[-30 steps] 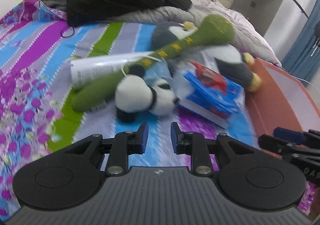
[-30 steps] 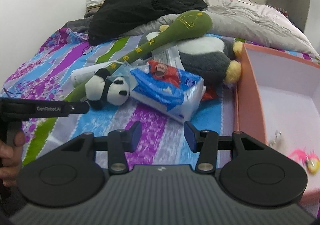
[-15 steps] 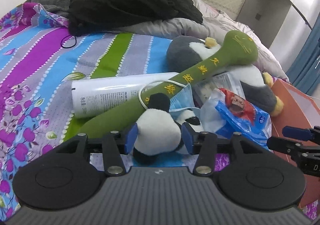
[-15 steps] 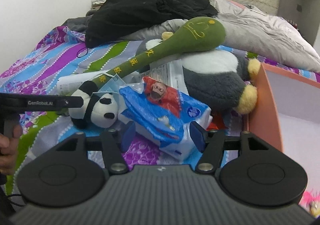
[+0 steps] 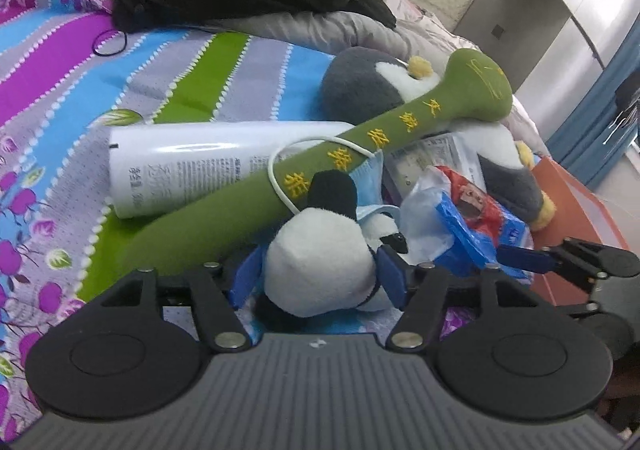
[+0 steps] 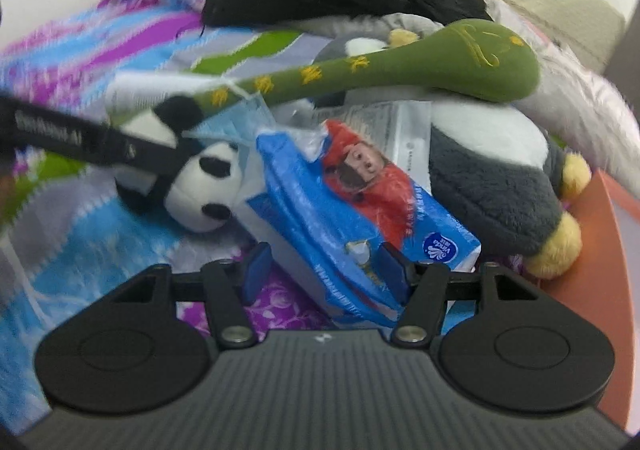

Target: Organize soft objects

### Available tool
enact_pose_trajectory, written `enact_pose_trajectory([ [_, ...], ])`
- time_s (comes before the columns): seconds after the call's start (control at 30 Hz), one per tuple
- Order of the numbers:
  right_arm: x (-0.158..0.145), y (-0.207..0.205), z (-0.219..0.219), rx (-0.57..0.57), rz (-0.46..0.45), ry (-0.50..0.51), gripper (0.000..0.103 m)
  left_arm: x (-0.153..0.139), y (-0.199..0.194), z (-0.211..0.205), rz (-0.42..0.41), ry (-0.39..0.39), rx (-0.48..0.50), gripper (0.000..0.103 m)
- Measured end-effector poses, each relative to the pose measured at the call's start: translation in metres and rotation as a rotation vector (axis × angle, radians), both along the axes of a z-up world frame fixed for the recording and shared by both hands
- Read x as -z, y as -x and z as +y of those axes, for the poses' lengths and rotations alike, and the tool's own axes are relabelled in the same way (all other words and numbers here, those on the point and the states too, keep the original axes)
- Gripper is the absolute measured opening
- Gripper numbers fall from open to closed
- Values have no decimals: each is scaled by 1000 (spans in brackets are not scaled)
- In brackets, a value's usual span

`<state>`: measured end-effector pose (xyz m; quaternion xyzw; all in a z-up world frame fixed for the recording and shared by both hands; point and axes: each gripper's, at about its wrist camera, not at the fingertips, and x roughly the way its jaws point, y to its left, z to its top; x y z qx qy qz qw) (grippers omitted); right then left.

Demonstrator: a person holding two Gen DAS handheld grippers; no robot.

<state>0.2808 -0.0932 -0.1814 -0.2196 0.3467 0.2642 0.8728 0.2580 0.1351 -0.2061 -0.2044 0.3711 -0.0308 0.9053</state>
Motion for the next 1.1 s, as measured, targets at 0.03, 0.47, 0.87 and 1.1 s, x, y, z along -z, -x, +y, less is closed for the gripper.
enact_pose_trajectory([
  [0.03, 1, 1, 1, 1, -14, 21, 53, -1, 1, -1, 0, 3, 6, 64],
  [0.47, -20, 18, -15, 61, -9, -20, 12, -18, 34, -19, 24, -41, -64, 56],
  [0.87, -51, 64, -31, 132, 51, -75, 11, -42, 91, -34, 65, -84, -136, 56],
  [1.1, -65, 87, -45, 193, 121, -100, 11, -49, 119, -50, 98, -65, -132, 56],
])
